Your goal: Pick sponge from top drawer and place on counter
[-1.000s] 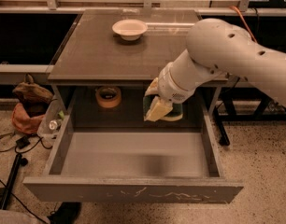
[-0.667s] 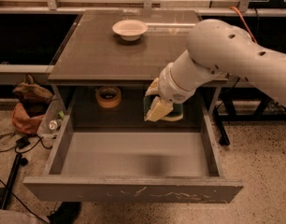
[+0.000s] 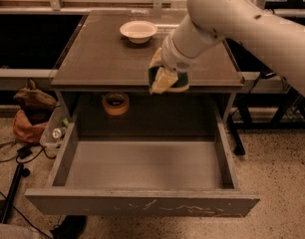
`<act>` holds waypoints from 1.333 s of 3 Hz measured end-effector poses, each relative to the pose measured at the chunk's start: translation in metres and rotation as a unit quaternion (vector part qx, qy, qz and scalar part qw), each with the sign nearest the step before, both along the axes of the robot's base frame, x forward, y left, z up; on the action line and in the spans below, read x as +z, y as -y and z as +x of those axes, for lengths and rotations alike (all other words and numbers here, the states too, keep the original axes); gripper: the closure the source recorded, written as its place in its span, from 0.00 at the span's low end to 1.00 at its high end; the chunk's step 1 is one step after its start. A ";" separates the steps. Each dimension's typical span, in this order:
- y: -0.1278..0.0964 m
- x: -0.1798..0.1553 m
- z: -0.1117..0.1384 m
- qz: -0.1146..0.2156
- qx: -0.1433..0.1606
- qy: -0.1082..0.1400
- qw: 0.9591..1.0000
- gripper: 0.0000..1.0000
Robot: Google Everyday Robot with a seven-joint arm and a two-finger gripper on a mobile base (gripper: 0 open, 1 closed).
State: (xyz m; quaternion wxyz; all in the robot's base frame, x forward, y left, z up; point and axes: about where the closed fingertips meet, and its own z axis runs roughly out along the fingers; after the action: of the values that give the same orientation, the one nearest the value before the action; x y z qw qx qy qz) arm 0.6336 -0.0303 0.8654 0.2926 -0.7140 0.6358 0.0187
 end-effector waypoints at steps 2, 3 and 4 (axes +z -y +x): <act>0.010 0.019 0.085 -0.010 -0.020 0.011 1.000 1.00; 0.022 0.004 0.109 0.006 -0.039 -0.016 0.999 1.00; 0.026 -0.024 0.123 0.050 -0.045 -0.061 0.996 1.00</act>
Offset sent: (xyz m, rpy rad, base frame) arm 0.1320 -0.0286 0.0218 -0.0116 -0.0080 -0.0981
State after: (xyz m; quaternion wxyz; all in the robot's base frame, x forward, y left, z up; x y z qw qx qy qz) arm 0.7566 -0.0563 0.8409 0.2892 -0.6666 0.6822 0.0807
